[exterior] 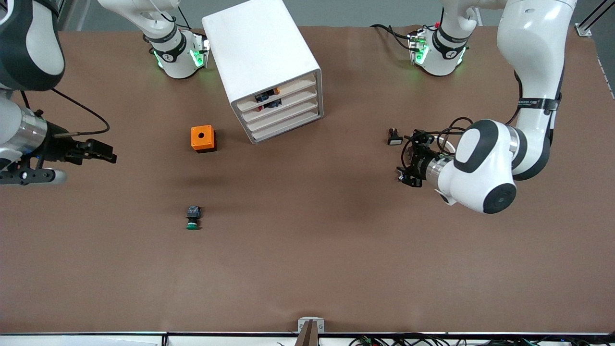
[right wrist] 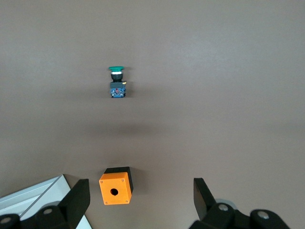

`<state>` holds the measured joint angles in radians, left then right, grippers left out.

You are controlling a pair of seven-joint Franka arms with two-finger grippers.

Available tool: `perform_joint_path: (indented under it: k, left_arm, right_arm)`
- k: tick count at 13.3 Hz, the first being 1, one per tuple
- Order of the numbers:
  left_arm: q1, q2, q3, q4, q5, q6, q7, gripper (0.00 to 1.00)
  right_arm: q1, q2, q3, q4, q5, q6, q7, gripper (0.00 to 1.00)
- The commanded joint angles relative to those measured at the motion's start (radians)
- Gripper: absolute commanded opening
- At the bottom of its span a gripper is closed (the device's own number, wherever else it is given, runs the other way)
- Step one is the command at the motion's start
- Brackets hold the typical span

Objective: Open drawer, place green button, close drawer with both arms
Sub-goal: 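Grasp the drawer handle with the left gripper while the right gripper grasps the button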

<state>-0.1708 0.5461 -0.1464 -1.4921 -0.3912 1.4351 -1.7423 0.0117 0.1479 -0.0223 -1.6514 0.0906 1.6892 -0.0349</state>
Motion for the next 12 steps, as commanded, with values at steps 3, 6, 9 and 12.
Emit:
perform_joint_path:
  k: [3,6,9,12]
  left_arm:
    - [-0.010,0.089,0.002,0.016,-0.188,-0.036,-0.121,1.00]
    - [-0.038,0.147,0.002,0.015,-0.282,-0.036,-0.161,0.99]
    - [-0.082,0.196,0.002,0.015,-0.297,-0.036,-0.204,0.99]
    - [-0.113,0.262,0.002,0.016,-0.371,-0.036,-0.255,0.98]
  right_arm:
    - [-0.003,0.117,0.004,0.019,0.018,0.105,0.003,0.98]
    - [-0.004,0.197,0.004,0.019,0.018,0.187,0.003,0.99]
    - [0.004,0.269,0.004,0.019,0.032,0.266,0.004,0.99]
    - [0.039,0.337,0.004,0.010,0.035,0.352,0.047,0.99]
